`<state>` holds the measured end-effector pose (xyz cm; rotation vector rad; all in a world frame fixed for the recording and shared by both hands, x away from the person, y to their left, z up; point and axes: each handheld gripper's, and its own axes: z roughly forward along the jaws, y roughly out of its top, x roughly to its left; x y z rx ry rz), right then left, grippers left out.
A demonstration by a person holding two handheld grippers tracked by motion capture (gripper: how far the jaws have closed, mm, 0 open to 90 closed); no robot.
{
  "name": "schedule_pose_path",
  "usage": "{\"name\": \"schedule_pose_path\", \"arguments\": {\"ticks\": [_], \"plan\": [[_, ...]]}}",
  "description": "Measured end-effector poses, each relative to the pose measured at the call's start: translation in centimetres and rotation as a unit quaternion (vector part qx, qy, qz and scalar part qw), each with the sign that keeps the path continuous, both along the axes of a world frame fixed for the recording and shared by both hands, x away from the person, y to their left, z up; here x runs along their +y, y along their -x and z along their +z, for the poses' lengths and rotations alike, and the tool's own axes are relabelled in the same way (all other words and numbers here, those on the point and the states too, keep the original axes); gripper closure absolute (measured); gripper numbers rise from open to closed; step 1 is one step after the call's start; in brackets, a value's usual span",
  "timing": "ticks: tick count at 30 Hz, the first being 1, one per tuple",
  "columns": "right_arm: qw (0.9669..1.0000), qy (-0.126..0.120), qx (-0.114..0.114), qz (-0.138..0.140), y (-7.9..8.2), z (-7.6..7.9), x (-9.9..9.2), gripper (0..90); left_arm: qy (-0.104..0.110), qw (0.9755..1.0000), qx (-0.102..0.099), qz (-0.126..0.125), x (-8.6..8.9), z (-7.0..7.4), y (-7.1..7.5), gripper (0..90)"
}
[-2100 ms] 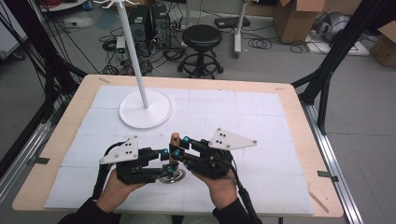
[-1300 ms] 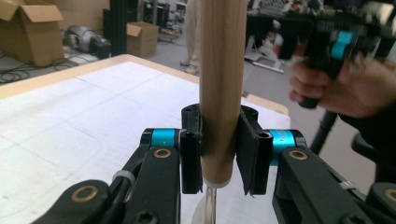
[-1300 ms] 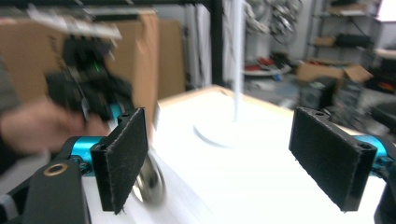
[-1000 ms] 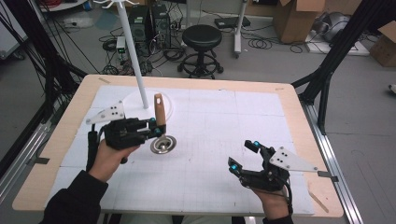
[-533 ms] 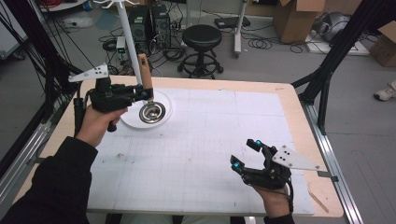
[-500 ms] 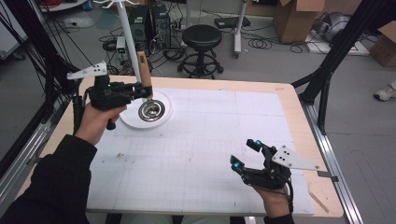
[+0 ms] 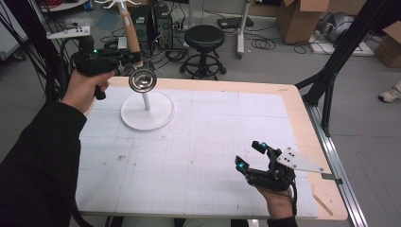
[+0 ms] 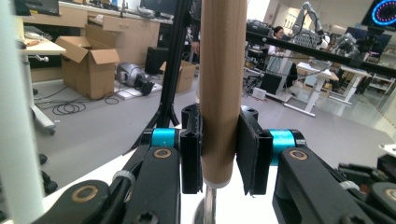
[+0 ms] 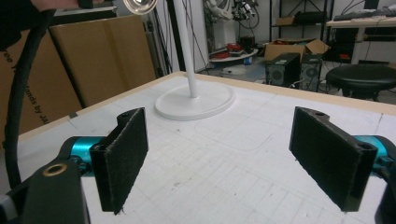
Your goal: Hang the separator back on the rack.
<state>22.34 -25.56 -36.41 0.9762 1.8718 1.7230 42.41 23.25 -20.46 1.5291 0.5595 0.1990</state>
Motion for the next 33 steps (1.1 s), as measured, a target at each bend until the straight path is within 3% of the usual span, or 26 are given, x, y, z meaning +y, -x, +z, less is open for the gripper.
{"name": "schedule_pose_path", "arguments": {"ticks": [5, 14, 21, 27, 28, 30, 33], "plan": [[1.0, 0.0, 0.001, -0.007, 0.1, -0.1, -0.1, 18.4, 0.012, 0.9999, -0.002, 0.0, 0.6, 0.9, -1.3, 72.6], [1.0, -0.003, 0.0, -0.006, 0.4, 0.0, -0.1, 18.4, 0.018, 0.9998, 0.01, 0.008, 0.9, 0.5, -2.7, 72.6], [1.0, -0.002, 0.0, -0.003, 0.3, -0.1, -0.1, 18.4, -0.002, 0.9995, 0.025, 0.019, 0.9, -0.2, -3.5, 72.6], [1.0, -0.004, 0.002, -0.007, 0.2, -0.2, -0.4, 18.4, -0.016, 0.9992, 0.016, 0.033, 0.6, -0.1, -3.1, 72.0], [1.0, -0.003, 0.003, -0.009, 0.2, -0.2, -0.5, 18.4, -0.019, 0.999, 0.012, 0.039, 0.5, -0.2, -2.9, 70.9], [0.9999, -0.003, 0.003, -0.011, 0.2, -0.3, -0.6, 18.4, -0.02, 0.9983, 0.013, 0.053, 0.4, -0.3, -2.4, 55.1], [0.9999, 0.0, 0.005, -0.016, 0.1, -0.4, -1.0, 18.3, -0.024, 0.9964, 0.007, 0.081, 0.5, -0.8, -1.3, 40.3]]}}
